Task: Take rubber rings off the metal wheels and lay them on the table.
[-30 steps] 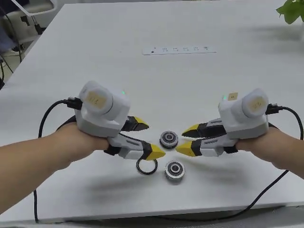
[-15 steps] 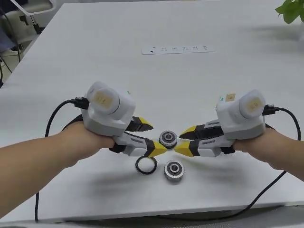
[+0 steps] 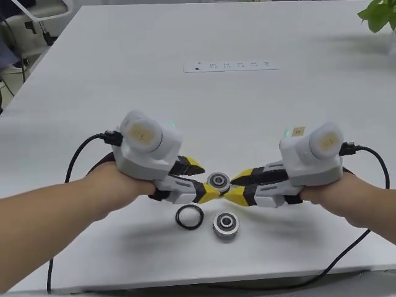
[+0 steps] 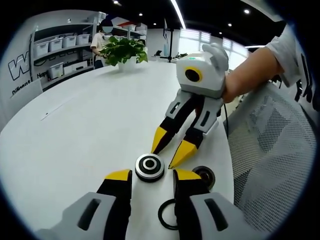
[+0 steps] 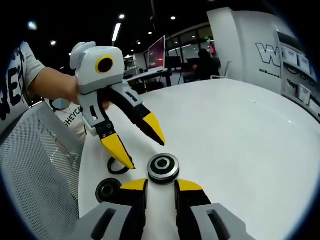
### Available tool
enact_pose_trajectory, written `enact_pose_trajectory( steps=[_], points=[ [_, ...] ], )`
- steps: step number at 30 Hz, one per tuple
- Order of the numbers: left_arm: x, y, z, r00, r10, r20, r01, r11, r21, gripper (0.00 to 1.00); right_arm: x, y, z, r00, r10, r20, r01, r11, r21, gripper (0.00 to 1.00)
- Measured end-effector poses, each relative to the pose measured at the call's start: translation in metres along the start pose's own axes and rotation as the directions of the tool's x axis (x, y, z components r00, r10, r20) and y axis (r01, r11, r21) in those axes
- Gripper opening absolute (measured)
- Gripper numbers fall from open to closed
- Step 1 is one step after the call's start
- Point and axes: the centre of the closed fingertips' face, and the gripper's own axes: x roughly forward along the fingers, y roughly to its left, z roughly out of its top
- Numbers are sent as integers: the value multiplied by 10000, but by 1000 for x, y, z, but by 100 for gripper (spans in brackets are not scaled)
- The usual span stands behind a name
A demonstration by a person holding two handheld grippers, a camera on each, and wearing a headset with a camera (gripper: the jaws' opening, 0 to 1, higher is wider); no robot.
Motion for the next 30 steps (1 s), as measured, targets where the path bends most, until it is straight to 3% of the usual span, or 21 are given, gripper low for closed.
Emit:
enact_pose_trajectory(
  steps=[30],
  points=[
    [18, -3, 4, 9998, 122, -158, -115, 9989, 465, 14, -1, 3, 2, 9998, -93, 175, 90, 9999, 138, 18]
  ],
)
